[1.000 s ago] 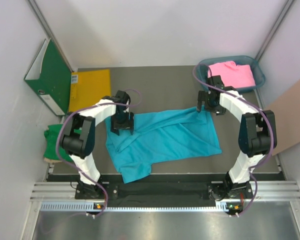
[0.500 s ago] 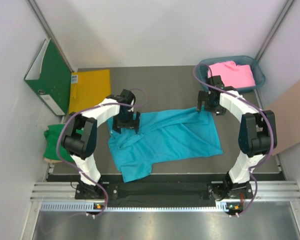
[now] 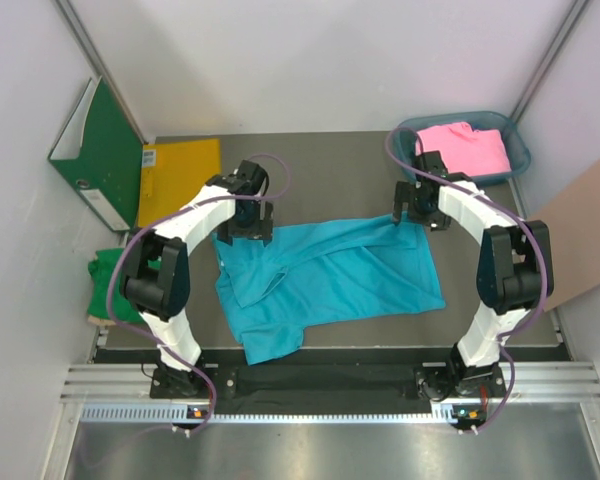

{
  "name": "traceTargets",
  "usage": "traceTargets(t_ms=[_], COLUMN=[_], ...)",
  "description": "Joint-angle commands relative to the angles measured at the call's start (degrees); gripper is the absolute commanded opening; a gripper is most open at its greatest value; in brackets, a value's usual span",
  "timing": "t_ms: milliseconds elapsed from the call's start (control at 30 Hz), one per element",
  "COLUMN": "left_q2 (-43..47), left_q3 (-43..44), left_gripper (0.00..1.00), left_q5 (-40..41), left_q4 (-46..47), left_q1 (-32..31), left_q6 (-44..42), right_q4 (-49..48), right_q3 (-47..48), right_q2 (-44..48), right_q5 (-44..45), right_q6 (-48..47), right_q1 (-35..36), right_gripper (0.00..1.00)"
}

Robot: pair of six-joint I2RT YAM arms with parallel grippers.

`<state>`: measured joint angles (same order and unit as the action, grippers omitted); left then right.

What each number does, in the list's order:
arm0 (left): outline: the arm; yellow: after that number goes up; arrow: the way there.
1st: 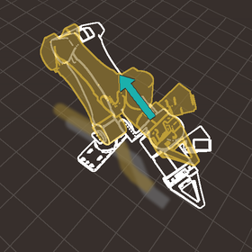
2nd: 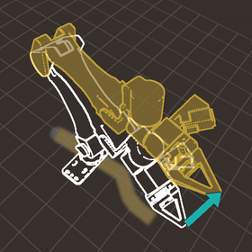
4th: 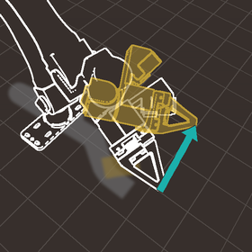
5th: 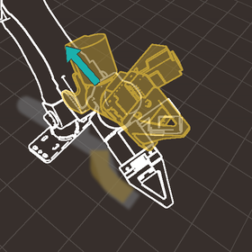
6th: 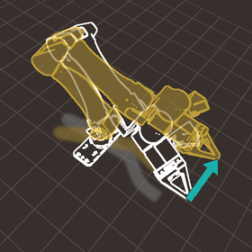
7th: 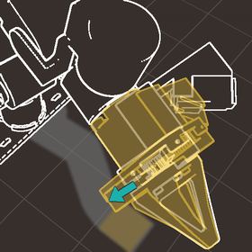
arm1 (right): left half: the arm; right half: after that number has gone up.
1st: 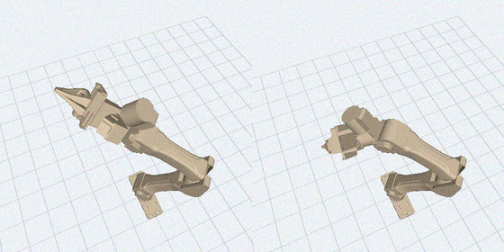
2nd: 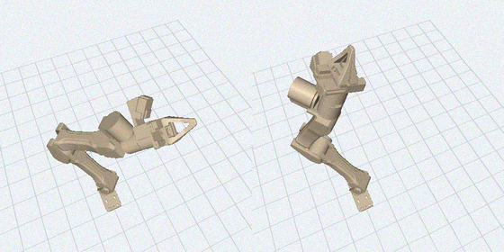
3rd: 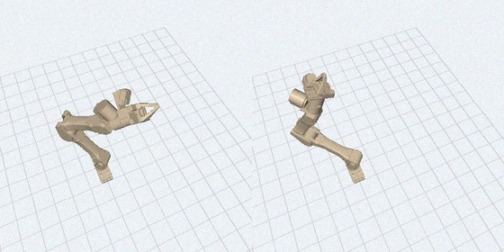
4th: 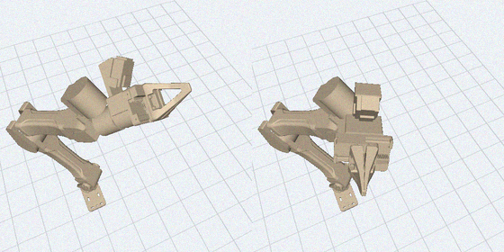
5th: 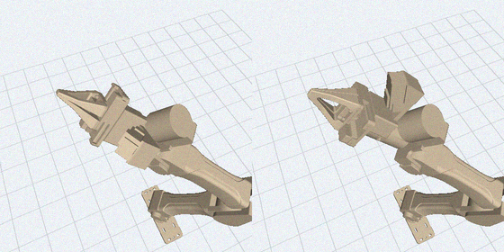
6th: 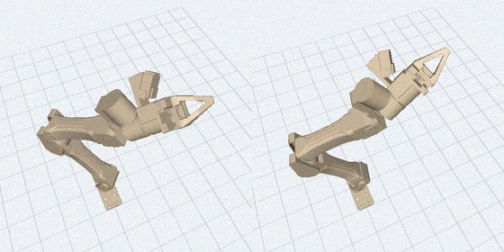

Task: Fold and stack the t-shirts
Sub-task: Fold the flattened tshirt in 1/3 of the way

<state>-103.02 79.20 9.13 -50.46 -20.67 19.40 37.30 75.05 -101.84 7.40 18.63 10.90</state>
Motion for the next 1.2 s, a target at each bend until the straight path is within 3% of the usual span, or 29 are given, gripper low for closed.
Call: traceTargets(t_ms=[0, 233, 300, 367, 400, 500, 533, 567, 867, 1167], left_q2=[-0.2, 0.8, 2.1, 2.8, 2.6, 0.9, -0.2, -0.8, -11.5, -22.8], left_q3=[2.2, -2.2, -3.5, -4.4, -4.3, -3.6, -3.4, -3.3, 3.3, 14.7], left_gripper=[0.91, 0.81, 0.54, 0.00, 0.00, 0.00, 0.00, 0.00, 0.00, 0.00], left_q5=[-3.2, -6.7, -5.3, -1.9, -1.2, 1.2, 1.6, 1.9, 3.0, 5.5], left_q4=[0.6, 0.4, 0.9, 0.8, 0.5, -0.2, -0.2, 0.1, 0.2, -1.8], left_q1=[-0.6, -2.0, -1.9, -1.6, -1.3, -0.2, 0.5, 0.9, 5.9, 8.2], left_q6=[-1.3, -2.8, -2.0, -0.2, 0.2, 1.5, 1.9, 2.1, 2.8, 4.8], right_q4=[-1.3, -1.0, -1.3, -2.0, -2.2, -3.3, -3.7, -4.9, -4.6, -3.0], right_q3=[1.2, 3.1, 3.9, 4.2, 4.3, 3.9, 3.4, 2.5, 2.9, 2.6], right_q2=[2.4, 0.5, -0.1, -0.3, -0.3, 0.9, 1.5, 1.8, -6.7, -10.4], right_q5=[-1.2, -1.8, -2.2, -3.0, -3.6, -4.8, -4.7, -4.8, -7.0, 1.0], right_q6=[-0.3, -0.7, -0.9, -1.1, -1.3, -1.8, -1.9, -2.2, -4.4, -1.9], right_q1=[1.3, 1.3, 1.3, 1.3, 1.3, 2.0, 2.5, 2.7, 2.9, 2.9], right_gripper=[1.00, 1.00, 1.00, 0.98, 0.94, 0.36, 0.10, 0.01, 0.00, 0.00])
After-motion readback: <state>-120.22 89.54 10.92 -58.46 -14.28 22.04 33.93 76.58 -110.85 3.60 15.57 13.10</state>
